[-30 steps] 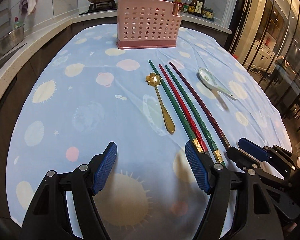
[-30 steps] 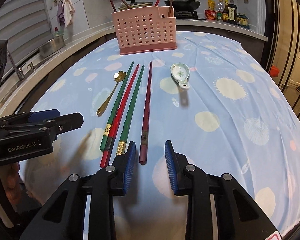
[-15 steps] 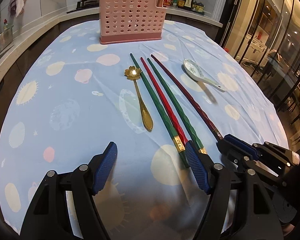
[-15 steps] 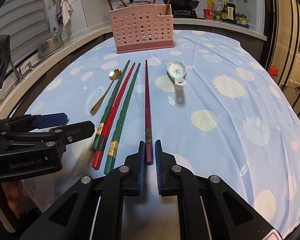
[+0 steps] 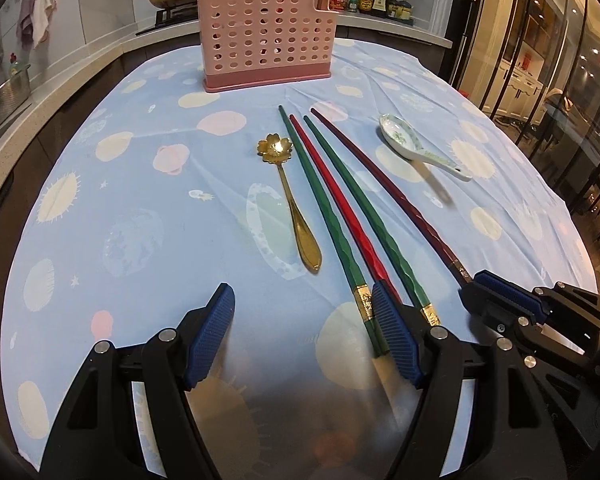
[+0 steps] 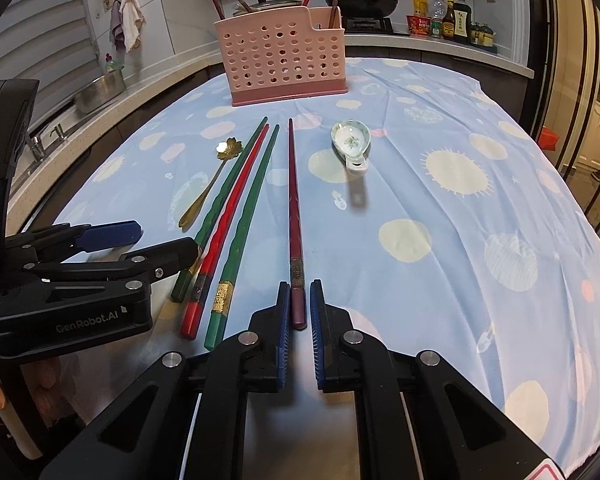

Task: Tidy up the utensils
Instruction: 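Grasp a dark red chopstick with the right tool while the left tool grasps a green chopstick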

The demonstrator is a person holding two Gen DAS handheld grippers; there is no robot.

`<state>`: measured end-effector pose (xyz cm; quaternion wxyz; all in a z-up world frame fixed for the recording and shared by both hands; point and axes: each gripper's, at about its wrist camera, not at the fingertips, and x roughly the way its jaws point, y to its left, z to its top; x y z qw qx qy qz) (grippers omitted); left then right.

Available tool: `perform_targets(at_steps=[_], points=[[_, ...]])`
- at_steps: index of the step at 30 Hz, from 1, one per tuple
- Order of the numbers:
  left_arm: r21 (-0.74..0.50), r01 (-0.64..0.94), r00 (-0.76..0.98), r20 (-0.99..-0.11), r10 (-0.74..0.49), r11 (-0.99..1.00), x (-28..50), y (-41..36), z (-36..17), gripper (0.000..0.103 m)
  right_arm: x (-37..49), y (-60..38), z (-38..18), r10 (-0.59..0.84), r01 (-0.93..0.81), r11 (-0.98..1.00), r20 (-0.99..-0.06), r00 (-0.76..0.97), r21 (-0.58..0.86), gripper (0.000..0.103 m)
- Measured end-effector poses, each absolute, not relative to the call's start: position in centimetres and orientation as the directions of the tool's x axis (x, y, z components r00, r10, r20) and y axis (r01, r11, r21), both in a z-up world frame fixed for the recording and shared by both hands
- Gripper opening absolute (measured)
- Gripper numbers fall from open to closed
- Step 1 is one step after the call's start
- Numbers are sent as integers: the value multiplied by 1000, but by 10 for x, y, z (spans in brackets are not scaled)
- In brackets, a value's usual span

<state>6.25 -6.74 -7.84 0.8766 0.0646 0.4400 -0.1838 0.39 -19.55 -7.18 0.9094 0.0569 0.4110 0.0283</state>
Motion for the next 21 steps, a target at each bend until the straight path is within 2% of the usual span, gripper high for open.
perform_targets(at_steps=[10,15,19,21], points=[[-27,393,550,-794,-259,919,59,-72,-80,66,4,-196,-72,99,-4,992,-745,660,127,9],[-24,410,555,-787,-270,912,55,-74,-79,44,4,-196,-72,98,-4,992,-745,660,127,9],[-30,417,553,-785,-280,909,54,-72,-79,30,3,-196,-72,99,-5,992,-745,660,127,9],[-45,424,546,-784,-295,904,53,-71,-79,19,3,-196,-72,99,-6,992,-745,660,126,9]])
